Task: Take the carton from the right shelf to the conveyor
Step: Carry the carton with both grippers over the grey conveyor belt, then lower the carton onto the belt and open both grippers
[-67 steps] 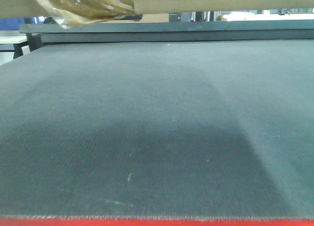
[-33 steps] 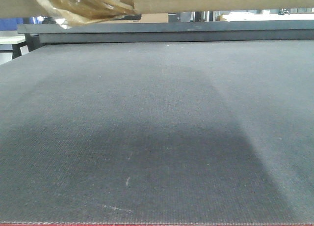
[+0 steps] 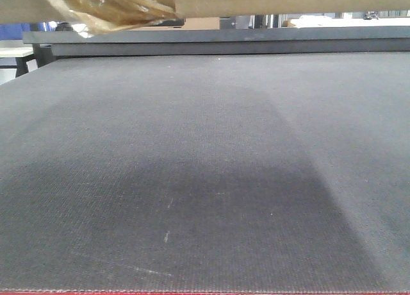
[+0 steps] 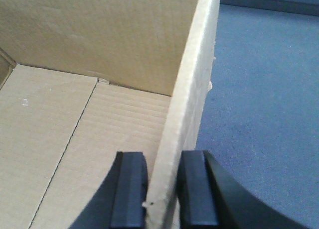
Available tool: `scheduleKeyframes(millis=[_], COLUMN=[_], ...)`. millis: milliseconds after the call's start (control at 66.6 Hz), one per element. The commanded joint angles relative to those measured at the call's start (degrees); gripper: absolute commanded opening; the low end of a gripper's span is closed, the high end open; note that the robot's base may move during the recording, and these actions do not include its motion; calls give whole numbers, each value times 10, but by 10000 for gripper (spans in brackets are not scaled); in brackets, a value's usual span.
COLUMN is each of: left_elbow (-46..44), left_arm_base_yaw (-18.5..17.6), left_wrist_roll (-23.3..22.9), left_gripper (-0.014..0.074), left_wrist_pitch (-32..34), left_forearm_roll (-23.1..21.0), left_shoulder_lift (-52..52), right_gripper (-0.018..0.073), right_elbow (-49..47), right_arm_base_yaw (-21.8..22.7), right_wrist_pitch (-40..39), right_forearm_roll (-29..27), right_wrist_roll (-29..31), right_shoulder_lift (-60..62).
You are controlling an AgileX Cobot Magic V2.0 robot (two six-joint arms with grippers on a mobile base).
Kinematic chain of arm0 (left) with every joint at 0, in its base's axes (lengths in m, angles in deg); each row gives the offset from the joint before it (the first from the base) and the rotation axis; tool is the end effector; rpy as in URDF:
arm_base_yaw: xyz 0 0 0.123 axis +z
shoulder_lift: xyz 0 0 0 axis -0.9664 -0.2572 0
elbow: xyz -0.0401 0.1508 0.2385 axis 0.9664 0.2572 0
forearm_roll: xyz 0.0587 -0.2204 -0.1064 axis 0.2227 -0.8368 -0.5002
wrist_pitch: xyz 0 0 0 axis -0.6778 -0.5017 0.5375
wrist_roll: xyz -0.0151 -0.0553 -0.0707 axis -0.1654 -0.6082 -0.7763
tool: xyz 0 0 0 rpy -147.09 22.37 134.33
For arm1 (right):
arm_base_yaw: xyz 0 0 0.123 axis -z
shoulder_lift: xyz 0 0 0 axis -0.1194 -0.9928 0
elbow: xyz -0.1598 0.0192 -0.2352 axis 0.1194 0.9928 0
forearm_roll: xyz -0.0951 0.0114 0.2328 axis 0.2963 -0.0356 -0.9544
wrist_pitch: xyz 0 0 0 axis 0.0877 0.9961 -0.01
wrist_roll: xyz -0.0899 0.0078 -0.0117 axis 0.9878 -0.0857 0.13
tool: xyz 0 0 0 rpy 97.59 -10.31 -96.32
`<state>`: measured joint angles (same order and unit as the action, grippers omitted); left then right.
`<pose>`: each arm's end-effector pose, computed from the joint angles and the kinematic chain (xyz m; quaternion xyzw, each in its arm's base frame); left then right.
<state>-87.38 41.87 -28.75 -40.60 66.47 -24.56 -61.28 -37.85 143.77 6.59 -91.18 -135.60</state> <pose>0.2078 -0.0875 0.5110 0.0475 0.8727 0.0133 0.4858 0.1979 0.1110 0.5126 -0.1483 0.8552 0.1394 0.4766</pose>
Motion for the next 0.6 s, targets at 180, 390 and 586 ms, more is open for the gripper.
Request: scheduleKeyframes(millis=[180,390,586], left_elbow=[-5,-5,-5], left_arm_base_yaw=[-2,-2,0], left_wrist_roll=[3,3,3], left_gripper=[-17,-17,-17], left_wrist_pitch=[13,22,48], left_forearm_roll=[20,3,2], left_shoulder_lift=[6,-27,-99], right_gripper=[-69,-69,-69], right_elbow=[-3,-3,-3], right_arm_base_yaw=[-1,-1,2], right_wrist_pitch=[-27,-29,-27], right_forearm_roll=[-13,-1,30], right_wrist_roll=[5,5,5], right_shoulder_lift=[8,-15,-77])
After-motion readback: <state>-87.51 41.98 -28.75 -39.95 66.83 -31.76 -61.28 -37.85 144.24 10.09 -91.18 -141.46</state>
